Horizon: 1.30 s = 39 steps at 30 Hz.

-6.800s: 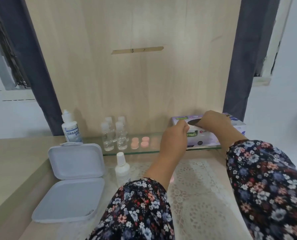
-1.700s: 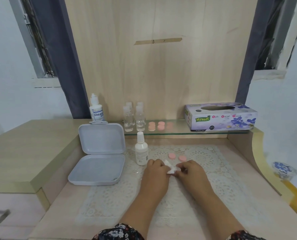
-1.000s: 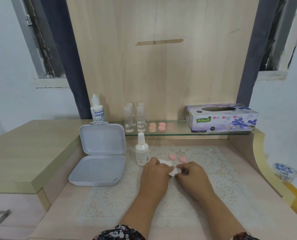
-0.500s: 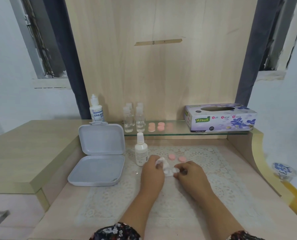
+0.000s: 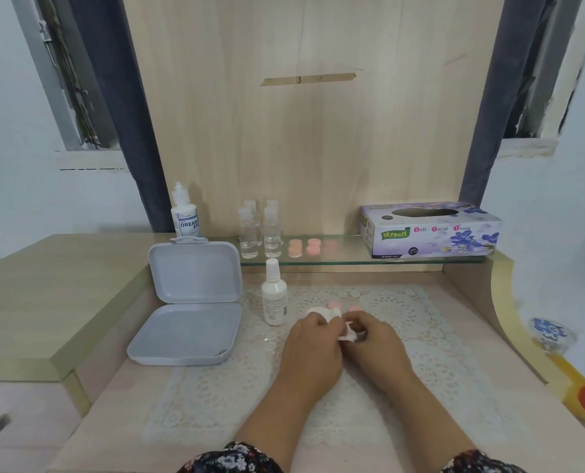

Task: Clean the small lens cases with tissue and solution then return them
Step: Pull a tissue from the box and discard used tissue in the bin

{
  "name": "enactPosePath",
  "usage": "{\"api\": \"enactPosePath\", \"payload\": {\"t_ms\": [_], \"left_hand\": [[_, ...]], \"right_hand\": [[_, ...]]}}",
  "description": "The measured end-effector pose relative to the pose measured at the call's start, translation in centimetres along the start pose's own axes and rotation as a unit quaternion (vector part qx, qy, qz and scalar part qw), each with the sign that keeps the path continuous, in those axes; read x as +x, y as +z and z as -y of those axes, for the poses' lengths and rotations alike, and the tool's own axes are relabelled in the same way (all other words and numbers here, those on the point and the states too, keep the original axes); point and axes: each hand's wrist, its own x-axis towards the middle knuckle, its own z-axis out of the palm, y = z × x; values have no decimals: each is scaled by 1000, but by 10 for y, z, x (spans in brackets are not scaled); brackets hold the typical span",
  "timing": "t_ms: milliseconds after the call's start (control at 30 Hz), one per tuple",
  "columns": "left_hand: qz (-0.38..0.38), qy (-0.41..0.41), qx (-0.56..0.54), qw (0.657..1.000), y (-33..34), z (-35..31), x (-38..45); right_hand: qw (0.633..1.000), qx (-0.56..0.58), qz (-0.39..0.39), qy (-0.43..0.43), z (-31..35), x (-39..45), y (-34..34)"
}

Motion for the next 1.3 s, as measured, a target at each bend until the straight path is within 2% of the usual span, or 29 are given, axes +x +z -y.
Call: {"api": "enactPosePath", "payload": {"t_ms": [133,233,300,367,433,500,567,767,900,1000,1200,1300], "left_hand": [[-23,52,69,996,-5,-7,0],[35,-18,23,999,-4,-9,4],[30,-64,-46,996,2,-5,8],[5,-131,-179,975,1,-3,11],[-65,-185,-286,938,-4,-2,12],[-160,-181,-265,933,-8,1,10],[-201,-146,-204,947,-7,2,8],[-46,-59,-132,988,6,4,10],[2,8,-6,1000,12,8,5],[-1,50,40,998,9,7,2],[49,-26,42,998,1,2,10],[-6,-92,-91,992,0,1,15]], "right_hand": [[1000,15,-10,16,4,-2,-2],[999,27,-13,13,4,-3,-1],[999,35,-11,17,4,-3,-1],[999,35,-8,20,3,-2,-1],[999,31,-5,22,2,-1,0],[999,34,-2,26,3,0,0],[999,37,-2,27,3,0,1],[999,35,-9,23,2,-1,1],[999,32,-10,25,2,0,1],[999,28,-9,28,2,1,0],[999,33,-10,29,2,0,2],[999,27,-10,28,1,1,1]]}}
